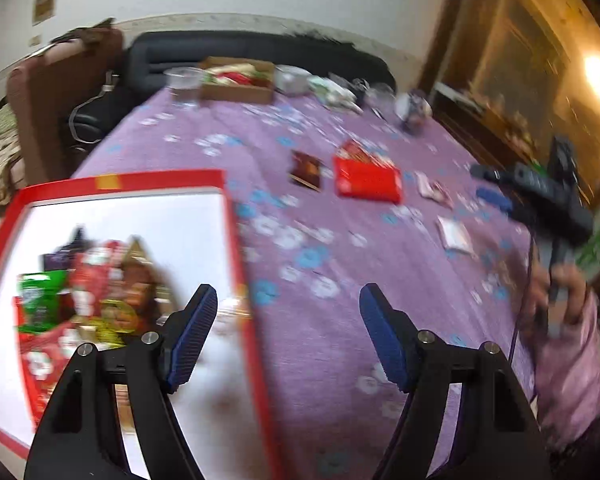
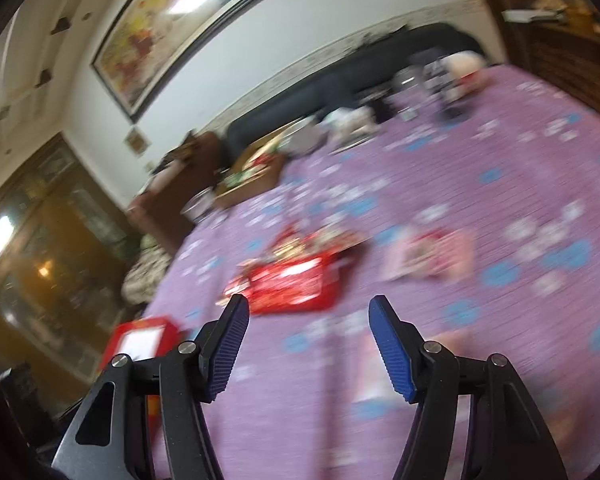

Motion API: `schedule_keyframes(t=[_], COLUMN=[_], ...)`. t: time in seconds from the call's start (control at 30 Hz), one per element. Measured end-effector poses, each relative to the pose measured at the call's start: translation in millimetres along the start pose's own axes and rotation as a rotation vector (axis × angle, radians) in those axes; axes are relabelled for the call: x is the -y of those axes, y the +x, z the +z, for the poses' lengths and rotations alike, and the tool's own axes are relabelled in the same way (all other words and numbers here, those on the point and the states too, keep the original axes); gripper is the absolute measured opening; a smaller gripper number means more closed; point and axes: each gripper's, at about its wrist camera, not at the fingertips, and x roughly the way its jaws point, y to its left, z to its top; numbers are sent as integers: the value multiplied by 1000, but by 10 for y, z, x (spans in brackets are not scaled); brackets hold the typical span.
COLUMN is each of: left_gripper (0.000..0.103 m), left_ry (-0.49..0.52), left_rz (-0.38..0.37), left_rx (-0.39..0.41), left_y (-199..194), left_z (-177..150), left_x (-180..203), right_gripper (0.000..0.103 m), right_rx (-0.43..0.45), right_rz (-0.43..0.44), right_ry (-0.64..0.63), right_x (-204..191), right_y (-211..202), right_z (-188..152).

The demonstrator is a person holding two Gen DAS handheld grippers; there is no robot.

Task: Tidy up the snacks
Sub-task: 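Grasp the pink Lotso packet with the right tool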

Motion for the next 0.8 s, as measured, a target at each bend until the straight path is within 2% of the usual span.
schedule_keyframes(t=[0.1, 0.2, 0.3, 0.37, 0.47, 0.57, 0.6, 0.73, 0.8], left_gripper=[74, 74, 74, 74, 74, 74, 74, 74, 74], left_ry=[41, 89, 146, 177, 205, 206, 202, 194, 203], left_rz=[-22, -43, -44, -46, -39, -40, -44, -63, -63], left_rx=[-49, -95, -123, -138, -158, -182, -190, -221, -222], left_y=[124, 216, 259, 272, 308, 396, 433, 539, 553], left_z=[-34, -75, -107, -119, -132, -119, -115, -102, -96], left_x=[209, 404, 571, 646, 708, 748, 769, 875, 930], right_gripper=[68, 68, 68, 68, 69, 68, 69, 71, 71], right_rx=[-39, -116, -184, -188, -149, -187, -175, -260, -290], right_rz=[-56, -45, -31, -39, -70, -47, -42, 63, 63], right_ry=[7, 36, 38, 11, -24, 11, -9, -29, -79], right_x=[367, 599, 629, 614, 616, 744, 739, 731, 671], right_y=[50, 272, 559, 743, 882, 1001, 987, 989, 980], right_z=[253, 462, 531, 599, 626, 561, 543, 494, 459])
